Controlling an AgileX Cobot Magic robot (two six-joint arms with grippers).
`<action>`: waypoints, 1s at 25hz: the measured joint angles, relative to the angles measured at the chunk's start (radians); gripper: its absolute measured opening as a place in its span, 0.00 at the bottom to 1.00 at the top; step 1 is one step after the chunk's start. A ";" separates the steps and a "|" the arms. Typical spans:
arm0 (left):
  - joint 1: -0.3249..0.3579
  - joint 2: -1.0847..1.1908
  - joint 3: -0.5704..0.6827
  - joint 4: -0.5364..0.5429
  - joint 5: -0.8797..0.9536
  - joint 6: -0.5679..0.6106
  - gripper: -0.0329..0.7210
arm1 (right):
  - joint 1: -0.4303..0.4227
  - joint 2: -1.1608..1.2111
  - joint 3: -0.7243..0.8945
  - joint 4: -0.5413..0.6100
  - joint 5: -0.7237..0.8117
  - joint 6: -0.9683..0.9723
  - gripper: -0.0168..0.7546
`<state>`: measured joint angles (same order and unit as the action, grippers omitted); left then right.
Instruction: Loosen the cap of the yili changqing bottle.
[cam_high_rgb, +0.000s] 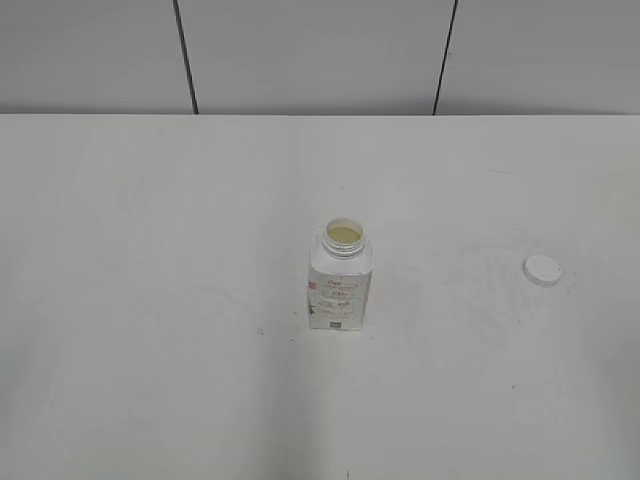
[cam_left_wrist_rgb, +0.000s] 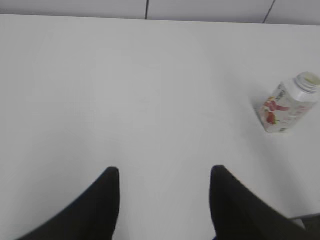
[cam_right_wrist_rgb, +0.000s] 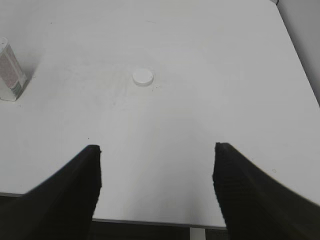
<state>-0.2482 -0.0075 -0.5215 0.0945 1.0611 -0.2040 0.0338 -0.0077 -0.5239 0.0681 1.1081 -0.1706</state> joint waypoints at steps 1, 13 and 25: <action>0.000 0.000 0.000 -0.038 0.000 0.037 0.52 | 0.000 0.000 0.000 0.000 -0.003 0.000 0.74; 0.000 0.000 0.000 -0.087 -0.001 0.213 0.49 | 0.000 0.000 0.000 -0.035 -0.011 -0.001 0.74; 0.241 0.000 0.003 -0.089 -0.002 0.214 0.46 | 0.000 0.000 0.000 -0.033 -0.012 -0.001 0.74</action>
<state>-0.0071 -0.0075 -0.5183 0.0054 1.0593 0.0100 0.0338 -0.0077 -0.5239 0.0350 1.0964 -0.1714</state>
